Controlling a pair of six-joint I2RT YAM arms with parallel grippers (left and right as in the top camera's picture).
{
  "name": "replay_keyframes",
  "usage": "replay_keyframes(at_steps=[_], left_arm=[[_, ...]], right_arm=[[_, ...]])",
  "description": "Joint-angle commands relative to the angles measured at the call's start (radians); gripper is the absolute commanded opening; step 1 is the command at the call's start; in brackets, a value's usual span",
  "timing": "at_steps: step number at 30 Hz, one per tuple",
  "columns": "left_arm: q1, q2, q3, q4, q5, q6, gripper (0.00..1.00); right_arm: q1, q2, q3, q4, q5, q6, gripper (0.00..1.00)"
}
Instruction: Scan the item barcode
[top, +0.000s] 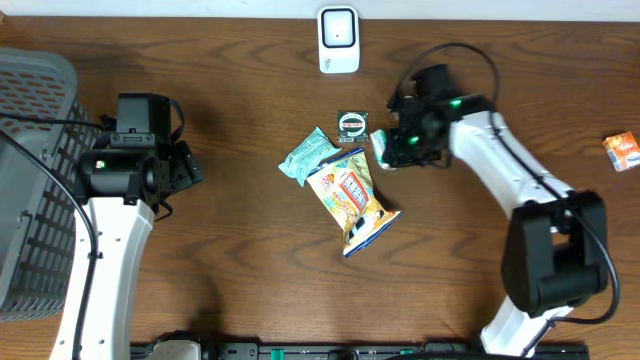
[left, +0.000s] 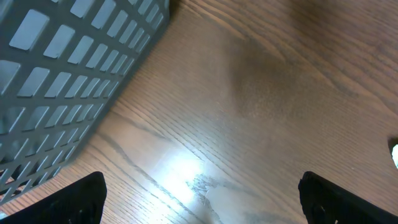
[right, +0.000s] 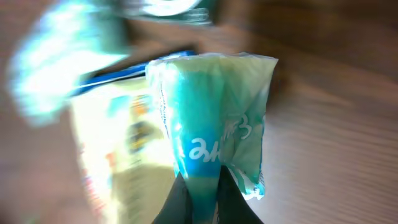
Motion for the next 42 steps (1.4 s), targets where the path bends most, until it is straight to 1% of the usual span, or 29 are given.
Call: replay_keyframes(at_steps=[1, 4, 7, 9, 11, 13, 14, 15, 17, 21, 23, 26, 27, 30, 33, 34, 35, 38, 42], left_arm=[[0.004, 0.001, 0.003, -0.003, -0.021, 0.008, 0.98], [0.004, 0.001, 0.003, -0.003, -0.02, 0.009, 0.98], [0.004, 0.001, 0.003, -0.003, -0.02, 0.009, 0.98], [0.004, 0.001, 0.003, -0.003, -0.02, 0.008, 0.98], [0.004, 0.001, 0.003, -0.003, -0.02, 0.009, 0.97], [0.004, 0.001, 0.003, -0.003, -0.021, 0.009, 0.97], [0.004, 0.001, 0.003, -0.003, -0.02, 0.008, 0.98], [0.004, 0.001, 0.003, -0.003, -0.02, 0.008, 0.98], [0.004, 0.001, 0.003, -0.003, -0.02, 0.009, 0.98], [0.004, 0.0, 0.003, -0.003, -0.021, 0.009, 0.98], [0.004, 0.001, 0.003, -0.003, -0.02, 0.009, 0.98], [0.004, 0.001, 0.003, -0.003, -0.02, 0.008, 0.98], [0.004, 0.001, 0.003, -0.003, -0.02, 0.009, 0.98], [0.004, 0.001, 0.003, -0.003, -0.02, 0.009, 0.98], [0.004, 0.001, 0.003, -0.003, -0.02, 0.008, 0.98], [0.004, 0.001, 0.003, -0.003, -0.02, 0.009, 0.98], [0.004, 0.001, 0.003, -0.003, -0.02, 0.008, 0.98], [0.004, 0.001, 0.003, -0.003, -0.02, 0.009, 0.98], [0.004, 0.001, 0.003, -0.003, -0.02, 0.008, 0.98]], right_arm=[[-0.088, 0.009, -0.023, -0.004, -0.475, -0.071, 0.01], [-0.14, 0.034, -0.082, 0.022, -0.598, -0.072, 0.01], [-0.186, 0.059, -0.153, 0.051, -0.635, -0.066, 0.01], [-0.242, 0.088, -0.202, 0.063, -0.635, -0.034, 0.01], [-0.278, 0.097, -0.213, 0.068, -0.622, -0.034, 0.01], [-0.327, 0.1, -0.213, 0.068, -0.521, -0.027, 0.01], [-0.341, 0.1, -0.212, 0.068, -0.473, -0.012, 0.04], [-0.369, 0.099, -0.212, 0.064, -0.365, 0.028, 0.09], [-0.402, 0.099, -0.21, 0.052, -0.244, 0.045, 0.14], [-0.432, 0.099, -0.164, -0.024, -0.146, 0.042, 0.35], [-0.435, 0.099, -0.116, -0.085, -0.1, 0.027, 0.42], [-0.434, 0.099, -0.005, -0.219, -0.016, 0.024, 0.43], [-0.433, 0.099, 0.024, -0.253, -0.013, 0.003, 0.43], [-0.421, 0.099, 0.079, -0.304, -0.013, -0.026, 0.44], [-0.387, 0.1, 0.075, -0.28, 0.001, -0.02, 0.51], [-0.378, 0.1, 0.065, -0.256, 0.01, 0.014, 0.55], [-0.375, 0.101, 0.062, -0.249, 0.01, 0.024, 0.57], [-0.367, 0.101, 0.019, -0.183, 0.009, 0.093, 0.57], [-0.347, 0.101, -0.067, -0.063, -0.001, 0.153, 0.59]])
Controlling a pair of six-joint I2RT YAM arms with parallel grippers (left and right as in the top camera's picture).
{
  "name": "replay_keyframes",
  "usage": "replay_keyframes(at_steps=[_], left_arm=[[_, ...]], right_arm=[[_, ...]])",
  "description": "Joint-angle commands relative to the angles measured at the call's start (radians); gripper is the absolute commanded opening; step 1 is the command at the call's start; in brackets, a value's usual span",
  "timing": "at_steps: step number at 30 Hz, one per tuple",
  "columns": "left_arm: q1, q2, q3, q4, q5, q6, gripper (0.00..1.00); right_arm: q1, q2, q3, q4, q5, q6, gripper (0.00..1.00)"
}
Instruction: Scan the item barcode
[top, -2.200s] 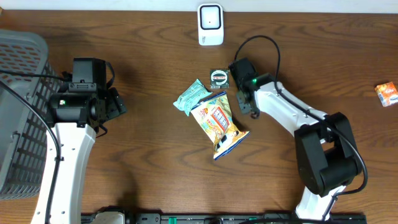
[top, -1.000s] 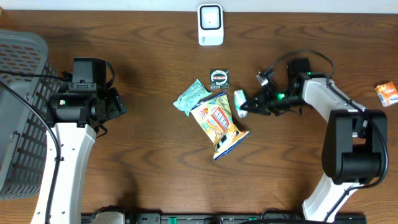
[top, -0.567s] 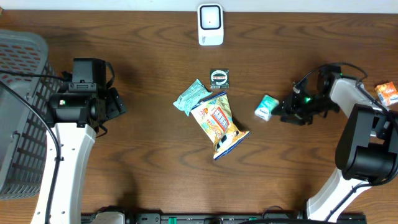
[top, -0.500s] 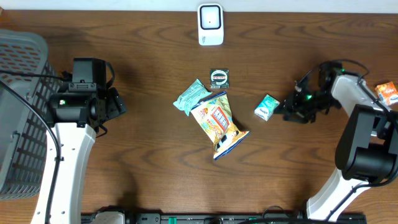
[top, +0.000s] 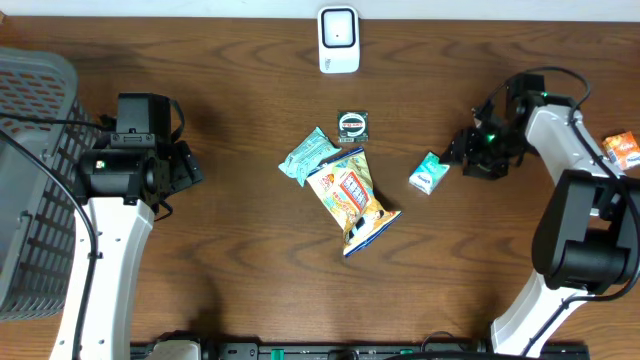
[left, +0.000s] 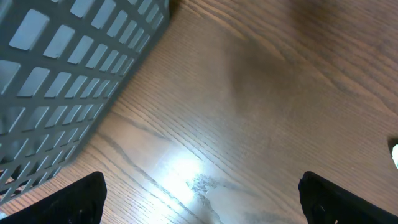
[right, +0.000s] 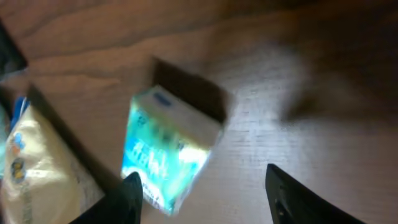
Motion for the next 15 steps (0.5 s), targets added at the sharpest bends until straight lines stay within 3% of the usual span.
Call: replay_keyframes(at_steps=[1, 6, 9, 12, 15], left_arm=[[0.004, 0.001, 0.002, -0.003, -0.021, 0.009, 0.98], [0.004, 0.001, 0.002, -0.003, -0.021, 0.009, 0.97], [0.004, 0.0, 0.002, -0.003, -0.021, 0.009, 0.98], [0.004, 0.001, 0.002, -0.003, -0.021, 0.008, 0.98], [0.004, 0.001, 0.002, -0.003, -0.021, 0.009, 0.98]], right_arm=[[0.019, -0.002, -0.089, 0.087, -0.005, 0.095, 0.59], [0.033, -0.002, -0.193, 0.248, -0.113, 0.119, 0.57], [0.047, -0.002, -0.223, 0.283, -0.103, 0.156, 0.5], [0.051, -0.002, -0.238, 0.299, -0.11, 0.179, 0.18], [0.052, -0.002, -0.238, 0.298, -0.148, 0.177, 0.04]])
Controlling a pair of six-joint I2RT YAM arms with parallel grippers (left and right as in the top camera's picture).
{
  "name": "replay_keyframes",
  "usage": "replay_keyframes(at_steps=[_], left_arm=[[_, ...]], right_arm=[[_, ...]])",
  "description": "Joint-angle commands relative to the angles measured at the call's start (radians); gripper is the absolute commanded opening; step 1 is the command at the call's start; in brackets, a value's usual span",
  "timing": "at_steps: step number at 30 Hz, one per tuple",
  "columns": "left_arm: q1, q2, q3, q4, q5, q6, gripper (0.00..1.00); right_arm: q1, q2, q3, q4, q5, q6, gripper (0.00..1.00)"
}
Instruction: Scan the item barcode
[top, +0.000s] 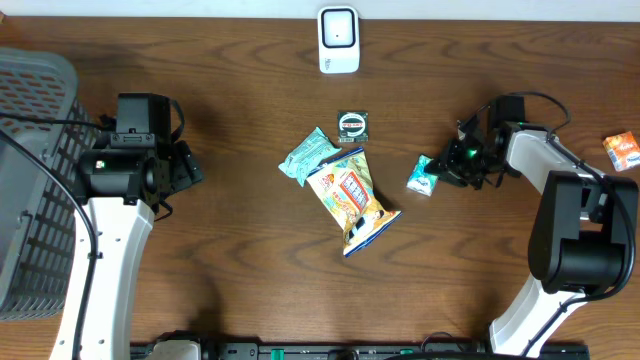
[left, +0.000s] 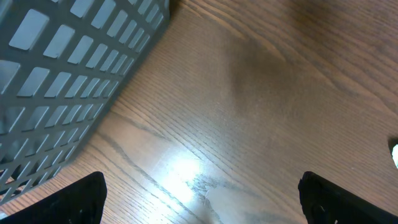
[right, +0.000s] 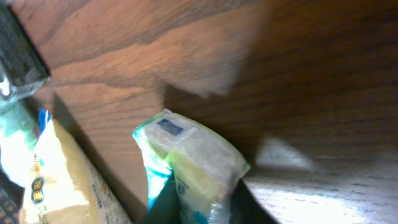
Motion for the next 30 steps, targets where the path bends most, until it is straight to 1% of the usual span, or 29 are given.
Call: replay_keyframes(at_steps=[1, 2, 4, 7, 8, 10, 11, 12, 14, 15, 16, 18, 20, 25, 30], left_arm=[[0.004, 0.001, 0.002, -0.003, -0.02, 0.009, 0.98], [0.004, 0.001, 0.002, -0.003, -0.02, 0.009, 0.98], [0.004, 0.0, 0.002, -0.003, -0.02, 0.009, 0.98], [0.004, 0.001, 0.002, -0.003, -0.02, 0.009, 0.98], [0.004, 0.001, 0.002, -0.003, -0.021, 0.009, 0.98], [0.004, 0.001, 0.002, -0.003, -0.02, 0.008, 0.98], [0.004, 0.001, 0.002, -0.003, -0.02, 0.009, 0.97], [0.004, 0.001, 0.002, -0.003, -0.02, 0.009, 0.98], [0.004, 0.001, 0.002, -0.003, -0.02, 0.008, 0.98], [0.004, 0.001, 0.002, -0.003, -0.021, 0.008, 0.97], [0.004, 0.001, 0.002, -0.003, -0.02, 0.009, 0.98], [0.004, 0.001, 0.002, -0.003, -0.02, 0.009, 0.98], [0.004, 0.001, 0.002, -0.003, -0.02, 0.008, 0.98], [0.004, 0.001, 0.002, -0.003, -0.02, 0.009, 0.98], [0.004, 0.001, 0.002, -0.003, -0.02, 0.009, 0.98]], right_arm=[[0.01, 0.018, -0.026, -0.004, -0.018, 0.016, 0.03], [0.01, 0.018, -0.025, -0.003, -0.033, 0.016, 0.01], [0.009, 0.018, -0.019, -0.004, -0.081, 0.016, 0.01], [0.009, 0.018, -0.012, -0.004, -0.2, 0.016, 0.03], [0.009, 0.018, -0.011, -0.004, -0.21, 0.016, 0.04], [0.009, 0.016, -0.003, -0.004, -0.283, 0.005, 0.01], [0.008, 0.015, 0.007, -0.003, -0.389, -0.064, 0.01], [0.008, 0.015, 0.011, -0.003, -0.441, -0.099, 0.01], [0.007, 0.014, 0.032, -0.003, -0.689, -0.238, 0.01], [0.005, 0.014, 0.04, -0.003, -0.76, -0.27, 0.01], [0.001, 0.014, 0.056, 0.0, -0.873, -0.313, 0.01], [0.003, 0.014, 0.069, 0.019, -0.951, -0.326, 0.01], [0.008, 0.014, 0.07, 0.058, -1.0, -0.325, 0.01], [0.037, 0.014, 0.07, 0.093, -1.0, -0.326, 0.01], [0.069, 0.014, 0.07, 0.184, -1.0, -0.336, 0.01]])
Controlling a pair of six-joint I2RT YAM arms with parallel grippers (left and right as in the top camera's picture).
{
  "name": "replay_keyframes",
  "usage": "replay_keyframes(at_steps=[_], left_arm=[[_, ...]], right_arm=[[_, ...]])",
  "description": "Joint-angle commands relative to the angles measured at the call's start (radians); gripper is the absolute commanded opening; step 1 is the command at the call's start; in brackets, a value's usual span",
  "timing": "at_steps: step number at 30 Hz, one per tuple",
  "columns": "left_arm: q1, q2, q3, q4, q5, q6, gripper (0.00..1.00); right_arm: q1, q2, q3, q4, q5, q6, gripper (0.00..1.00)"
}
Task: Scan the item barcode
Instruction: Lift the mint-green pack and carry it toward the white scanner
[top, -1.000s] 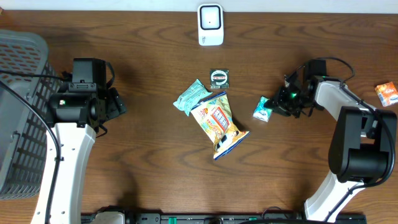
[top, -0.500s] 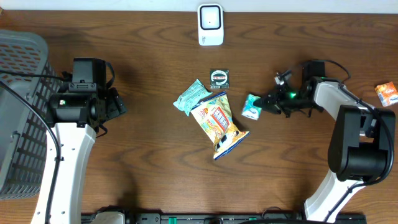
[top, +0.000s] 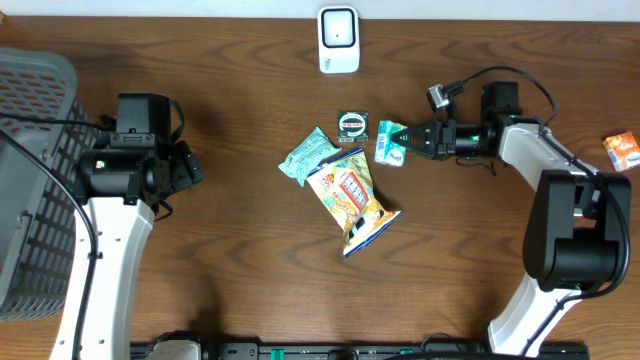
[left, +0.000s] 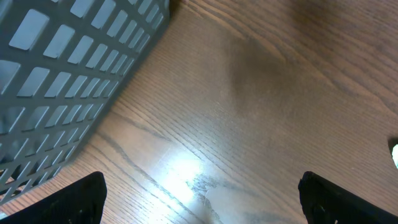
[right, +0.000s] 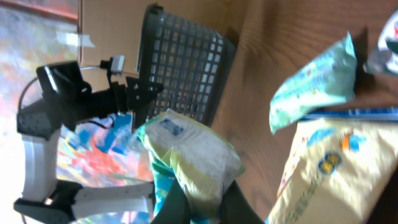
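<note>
A small teal-and-white pack (top: 387, 143) is held just right of the black square item (top: 352, 124), with my right gripper (top: 405, 140) shut on it from the right. In the right wrist view the pack (right: 189, 149) stands up between the dark fingers (right: 176, 202), and the camera looks left across the table. The white scanner (top: 338, 40) stands at the far edge, above and left of the pack. At the left, my left gripper (left: 202, 205) is open over bare wood, with nothing between its fingers (left: 81, 196).
A teal pouch (top: 308, 155) and a yellow snack bag (top: 352, 200) lie mid-table, left of and below the held pack. A grey basket (top: 30, 180) fills the left edge. An orange packet (top: 622, 150) lies at the far right.
My right gripper, shut on the teal pack beside the snack bag's right side, now holds it further left and back, next to the black square item, turned sideways. The left arm is unmoved.
The right gripper first held the teal pack near the black square item. Then the pack lay on the table to the right of the snack bag, with the gripper open beyond it. Then the gripper was shut on it again, and now holds it back beside the black item.
</note>
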Motion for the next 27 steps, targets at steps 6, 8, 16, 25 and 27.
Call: replay_keyframes(at_steps=[6, 8, 16, 25, 27], left_arm=[[0.004, 0.001, 0.002, -0.002, -0.02, 0.009, 0.98], [0.004, 0.001, 0.002, -0.002, -0.02, 0.009, 0.98], [0.004, 0.001, 0.002, -0.002, -0.021, 0.009, 0.98], [0.004, 0.001, 0.002, -0.002, -0.02, 0.009, 0.98], [0.004, 0.001, 0.002, -0.002, -0.021, 0.009, 0.98]], right_arm=[[0.067, 0.002, 0.013, 0.205, -0.049, -0.015, 0.01], [0.072, 0.002, 0.013, 0.245, -0.049, 0.019, 0.01], [0.073, 0.002, 0.013, 0.256, -0.049, 0.027, 0.01], [0.112, 0.002, 0.013, 0.225, 0.074, 0.089, 0.01], [0.132, 0.002, 0.013, 0.201, 0.218, 0.169, 0.01]])
